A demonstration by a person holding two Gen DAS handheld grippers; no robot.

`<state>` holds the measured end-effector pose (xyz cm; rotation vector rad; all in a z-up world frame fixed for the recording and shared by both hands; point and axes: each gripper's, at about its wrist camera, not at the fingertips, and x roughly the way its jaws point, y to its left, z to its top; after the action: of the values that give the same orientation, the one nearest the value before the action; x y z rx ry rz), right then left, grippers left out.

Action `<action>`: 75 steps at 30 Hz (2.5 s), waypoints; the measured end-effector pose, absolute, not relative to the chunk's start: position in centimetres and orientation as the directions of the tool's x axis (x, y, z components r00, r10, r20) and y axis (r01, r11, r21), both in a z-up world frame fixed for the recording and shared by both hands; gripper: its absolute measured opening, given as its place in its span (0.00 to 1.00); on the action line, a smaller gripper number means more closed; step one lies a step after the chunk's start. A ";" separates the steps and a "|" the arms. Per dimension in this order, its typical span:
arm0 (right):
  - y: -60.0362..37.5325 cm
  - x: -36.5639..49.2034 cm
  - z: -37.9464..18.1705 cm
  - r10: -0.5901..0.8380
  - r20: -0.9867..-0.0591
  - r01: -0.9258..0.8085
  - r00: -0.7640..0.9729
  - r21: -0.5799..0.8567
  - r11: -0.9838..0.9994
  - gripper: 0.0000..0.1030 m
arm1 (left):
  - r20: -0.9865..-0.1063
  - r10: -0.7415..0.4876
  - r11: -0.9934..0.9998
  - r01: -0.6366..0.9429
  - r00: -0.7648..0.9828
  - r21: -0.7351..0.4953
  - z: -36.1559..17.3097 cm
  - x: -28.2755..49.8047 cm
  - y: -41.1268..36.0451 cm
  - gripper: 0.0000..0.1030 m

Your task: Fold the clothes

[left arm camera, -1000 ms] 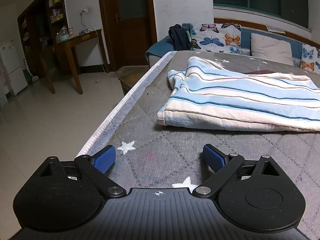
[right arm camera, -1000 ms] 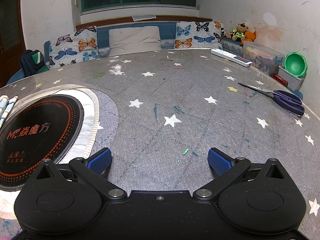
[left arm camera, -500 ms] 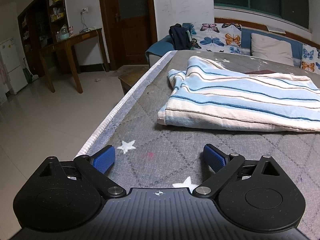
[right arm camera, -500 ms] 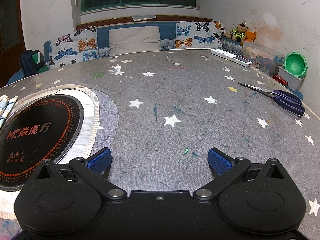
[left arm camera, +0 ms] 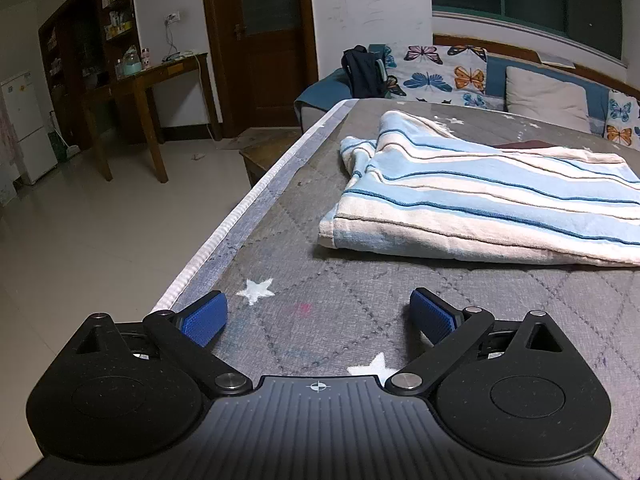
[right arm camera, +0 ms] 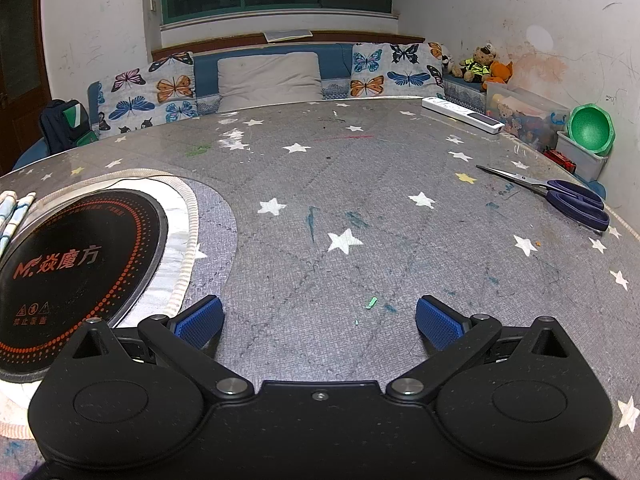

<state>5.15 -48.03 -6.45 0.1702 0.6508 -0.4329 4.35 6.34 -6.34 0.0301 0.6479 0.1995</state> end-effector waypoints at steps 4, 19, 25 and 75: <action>-48.0 5.2 -6.6 -0.336 -0.618 0.441 0.711 0.019 0.897 1.00 | -0.598 0.193 0.980 -0.176 0.778 0.087 -6.5 4.3 6.2 0.97; -48.0 5.1 -6.5 -0.336 -0.618 0.440 0.711 0.019 0.898 1.00 | -0.600 0.192 0.981 -0.177 0.777 0.084 -6.5 4.3 6.7 0.97; -48.0 5.1 -6.3 -0.336 -0.618 0.440 0.711 0.019 0.898 1.00 | -0.600 0.192 0.981 -0.177 0.777 0.085 -6.5 4.3 6.9 0.97; -48.0 5.1 -6.7 -0.335 -0.619 0.440 0.711 0.019 0.898 1.00 | -0.599 0.198 0.979 -0.181 0.776 0.089 -6.6 4.4 6.8 0.99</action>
<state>5.13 -48.02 -6.67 0.1701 0.6509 -0.4321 4.38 6.82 -6.64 0.0269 0.6514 0.2053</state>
